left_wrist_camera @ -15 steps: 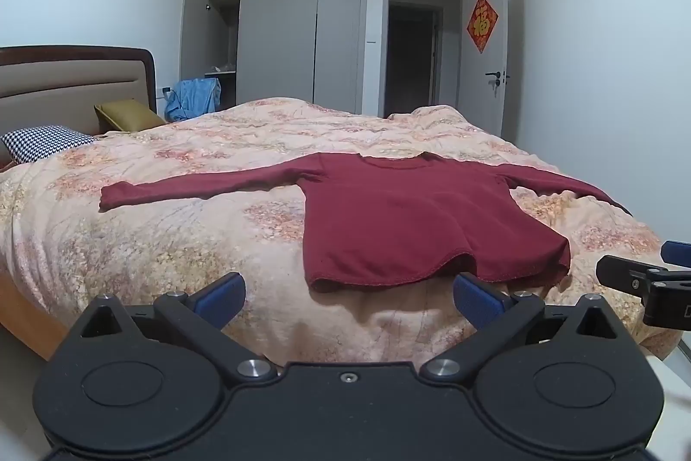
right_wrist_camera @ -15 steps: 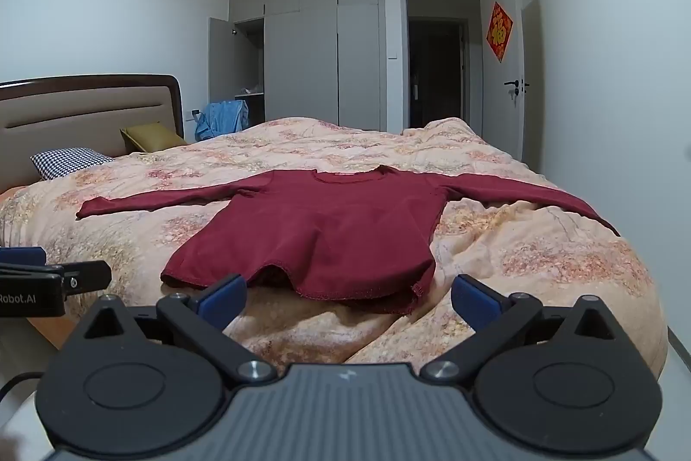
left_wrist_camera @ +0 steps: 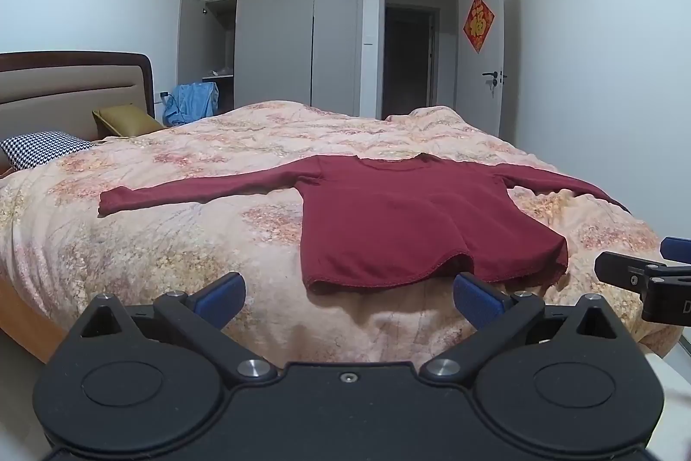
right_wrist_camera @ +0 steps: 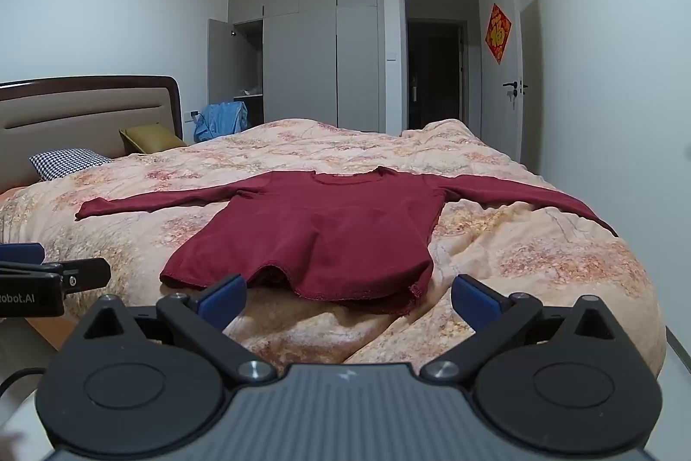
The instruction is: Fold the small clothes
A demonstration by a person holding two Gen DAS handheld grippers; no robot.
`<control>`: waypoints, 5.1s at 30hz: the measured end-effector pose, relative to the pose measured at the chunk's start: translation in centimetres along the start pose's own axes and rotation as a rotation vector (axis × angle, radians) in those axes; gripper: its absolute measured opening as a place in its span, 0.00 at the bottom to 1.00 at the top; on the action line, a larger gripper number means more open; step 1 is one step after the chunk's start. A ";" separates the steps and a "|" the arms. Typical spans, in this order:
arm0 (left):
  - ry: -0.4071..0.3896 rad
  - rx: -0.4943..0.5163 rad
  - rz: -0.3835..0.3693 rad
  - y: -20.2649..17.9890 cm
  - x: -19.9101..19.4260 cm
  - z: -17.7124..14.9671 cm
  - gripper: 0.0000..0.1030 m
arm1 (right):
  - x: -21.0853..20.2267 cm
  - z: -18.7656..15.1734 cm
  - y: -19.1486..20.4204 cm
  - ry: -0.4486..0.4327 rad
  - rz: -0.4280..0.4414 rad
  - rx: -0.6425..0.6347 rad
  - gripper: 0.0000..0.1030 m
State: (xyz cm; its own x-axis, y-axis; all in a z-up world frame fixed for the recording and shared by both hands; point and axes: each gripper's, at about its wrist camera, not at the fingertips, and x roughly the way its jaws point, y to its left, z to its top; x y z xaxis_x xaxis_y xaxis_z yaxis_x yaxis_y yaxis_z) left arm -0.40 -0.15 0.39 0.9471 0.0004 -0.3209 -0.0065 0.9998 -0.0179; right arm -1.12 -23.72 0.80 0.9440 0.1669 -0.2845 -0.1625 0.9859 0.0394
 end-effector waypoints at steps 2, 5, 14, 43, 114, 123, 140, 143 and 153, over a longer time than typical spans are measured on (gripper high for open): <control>0.001 0.004 0.001 -0.2 0.2 -0.2 0.99 | 0.0 0.0 0.0 0.001 0.001 0.000 1.00; 0.001 0.005 0.001 -0.2 0.2 -0.2 0.99 | 0.0 0.0 0.0 0.001 0.001 0.000 1.00; 0.001 0.005 0.002 -0.2 0.2 -0.2 0.99 | -0.1 -0.1 -0.1 0.003 0.000 0.007 1.00; 0.001 0.005 0.003 -0.3 0.2 -0.2 0.99 | -0.1 -0.1 -0.1 0.000 -0.002 0.010 1.00; 0.211 0.055 0.014 -3.4 22.1 11.9 0.99 | 16.7 6.5 -8.0 0.229 -0.023 0.078 1.00; 0.218 0.063 -0.076 -6.1 31.1 13.7 0.99 | 23.4 7.4 -13.3 0.236 -0.084 0.127 1.00; 0.290 0.020 -0.195 -11.9 47.4 12.9 0.99 | 32.2 6.5 -31.6 0.101 -0.216 0.541 1.00; 0.319 0.005 -0.200 -12.1 48.5 11.9 0.99 | 33.3 5.6 -34.9 0.105 -0.247 0.632 1.00; 0.310 0.047 -0.183 -12.4 49.0 9.3 1.00 | 36.4 3.5 -41.9 0.047 -0.349 0.831 1.00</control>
State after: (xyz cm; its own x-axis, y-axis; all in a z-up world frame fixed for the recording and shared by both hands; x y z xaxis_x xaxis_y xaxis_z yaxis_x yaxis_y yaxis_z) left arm 49.05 -12.32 -6.34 0.7888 -0.1773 -0.5885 0.1760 0.9826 -0.0601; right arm 41.03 -58.91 -7.84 0.8848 -0.1257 -0.4487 0.4087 0.6717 0.6179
